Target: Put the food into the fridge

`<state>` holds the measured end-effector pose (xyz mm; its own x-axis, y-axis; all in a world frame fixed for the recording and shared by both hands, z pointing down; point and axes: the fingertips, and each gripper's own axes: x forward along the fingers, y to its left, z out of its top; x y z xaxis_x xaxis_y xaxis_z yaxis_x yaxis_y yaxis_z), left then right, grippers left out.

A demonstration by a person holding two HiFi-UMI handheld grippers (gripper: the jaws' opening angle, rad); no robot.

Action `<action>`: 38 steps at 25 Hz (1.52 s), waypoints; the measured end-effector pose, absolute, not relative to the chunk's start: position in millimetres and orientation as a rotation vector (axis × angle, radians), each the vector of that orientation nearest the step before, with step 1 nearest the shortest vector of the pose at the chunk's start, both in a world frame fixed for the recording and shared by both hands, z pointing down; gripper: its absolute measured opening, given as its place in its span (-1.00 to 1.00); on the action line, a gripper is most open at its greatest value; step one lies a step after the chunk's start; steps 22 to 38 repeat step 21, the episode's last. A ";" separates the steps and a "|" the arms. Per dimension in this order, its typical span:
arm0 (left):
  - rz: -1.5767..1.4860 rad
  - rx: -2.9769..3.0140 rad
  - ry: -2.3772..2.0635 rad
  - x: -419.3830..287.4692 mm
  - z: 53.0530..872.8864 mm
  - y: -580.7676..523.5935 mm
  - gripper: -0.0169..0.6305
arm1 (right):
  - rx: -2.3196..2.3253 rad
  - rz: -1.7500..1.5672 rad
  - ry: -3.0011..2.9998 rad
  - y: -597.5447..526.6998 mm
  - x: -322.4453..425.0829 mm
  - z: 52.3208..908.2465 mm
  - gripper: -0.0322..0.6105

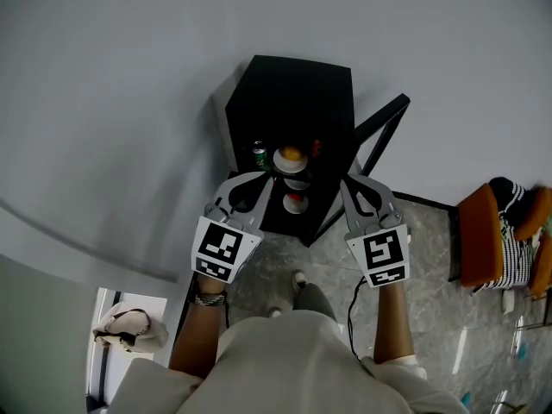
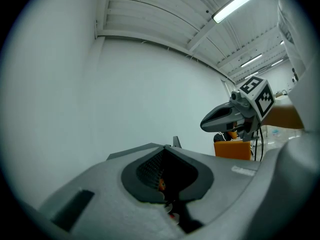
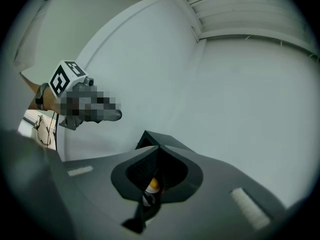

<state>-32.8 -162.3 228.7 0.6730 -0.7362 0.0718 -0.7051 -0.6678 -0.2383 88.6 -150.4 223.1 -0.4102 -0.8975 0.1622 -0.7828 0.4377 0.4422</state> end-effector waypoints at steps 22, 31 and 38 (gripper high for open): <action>-0.283 -2.725 1.155 -15.8 245.1 -150.8 -0.94 | 1.378 -0.374 -2.344 -136.2 96.3 237.9 -0.89; -0.283 -2.725 1.155 -15.8 245.1 -150.8 -0.94 | 1.378 -0.374 -2.344 -136.2 96.3 237.9 -0.89; -0.283 -2.725 1.155 -15.8 245.1 -150.8 -0.94 | 1.378 -0.374 -2.344 -136.2 96.3 237.9 -0.89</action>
